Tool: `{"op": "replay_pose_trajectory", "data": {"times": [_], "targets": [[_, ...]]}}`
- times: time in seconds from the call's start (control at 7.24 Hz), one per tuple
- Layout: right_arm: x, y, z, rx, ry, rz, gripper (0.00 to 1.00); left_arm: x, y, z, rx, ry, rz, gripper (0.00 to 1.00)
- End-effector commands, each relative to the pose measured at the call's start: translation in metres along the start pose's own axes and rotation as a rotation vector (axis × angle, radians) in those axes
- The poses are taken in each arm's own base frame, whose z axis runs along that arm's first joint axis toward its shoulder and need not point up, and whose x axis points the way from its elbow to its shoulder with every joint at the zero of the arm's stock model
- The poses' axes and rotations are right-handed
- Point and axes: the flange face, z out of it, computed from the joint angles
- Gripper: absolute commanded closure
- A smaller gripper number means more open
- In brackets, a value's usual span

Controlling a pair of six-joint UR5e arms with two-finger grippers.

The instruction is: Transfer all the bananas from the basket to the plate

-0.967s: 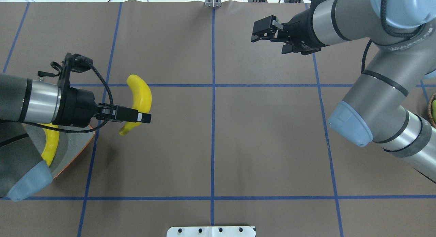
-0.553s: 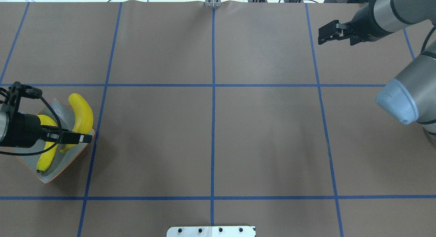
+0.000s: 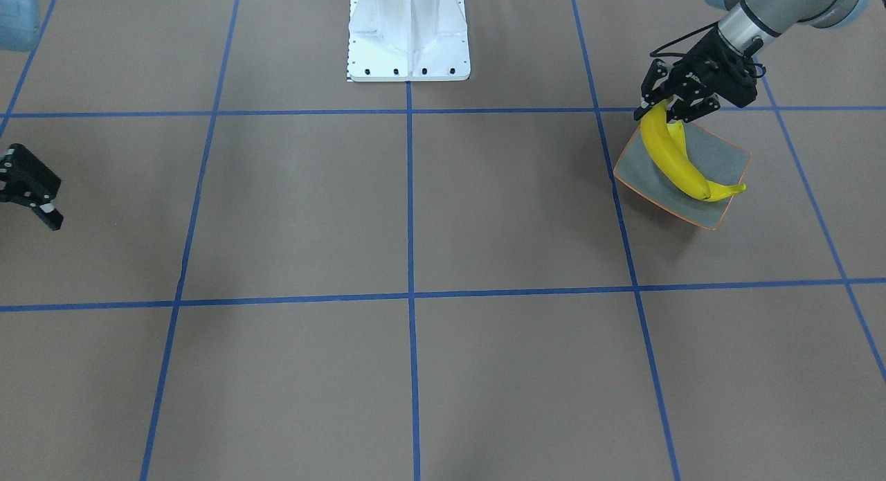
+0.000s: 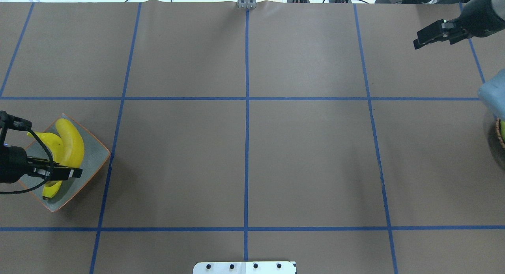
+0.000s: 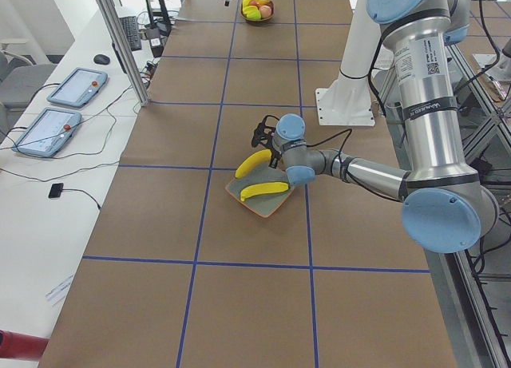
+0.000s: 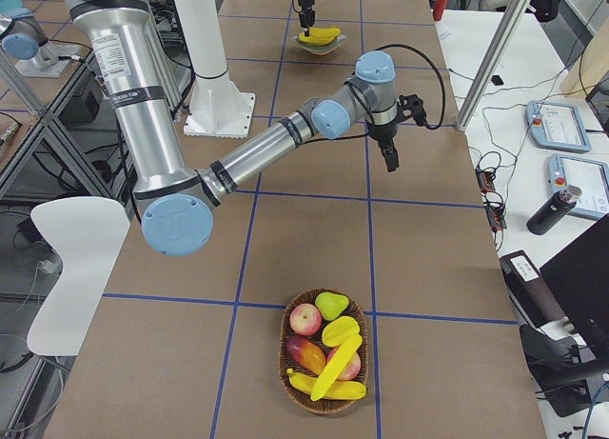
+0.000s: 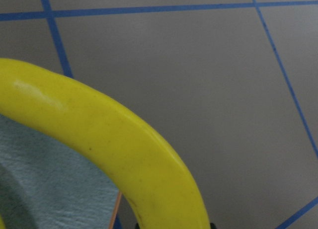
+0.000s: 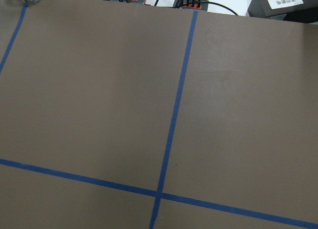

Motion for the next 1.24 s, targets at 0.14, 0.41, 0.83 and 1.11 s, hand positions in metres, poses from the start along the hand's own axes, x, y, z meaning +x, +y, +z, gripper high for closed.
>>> {"op": "replay_pose_trajectory", "data": {"times": [0.14,0.41,0.83,1.11], "targets": [[0.06,0.011,-0.01,-0.014,0.006,-0.056,0.0,-0.021,0.002,0.016,0.002,-0.052,0.021,0.27],[0.082,0.017,-0.017,-0.01,0.024,-0.051,0.0,-0.017,-0.005,0.009,0.041,-0.057,0.053,0.0],[0.158,0.048,-0.004,-0.069,0.06,-0.179,0.0,-0.001,-0.033,-0.03,0.073,0.028,0.064,0.0],[0.218,0.084,0.003,-0.123,0.077,-0.301,0.0,0.004,-0.04,-0.031,0.082,0.039,0.069,0.0]]}}
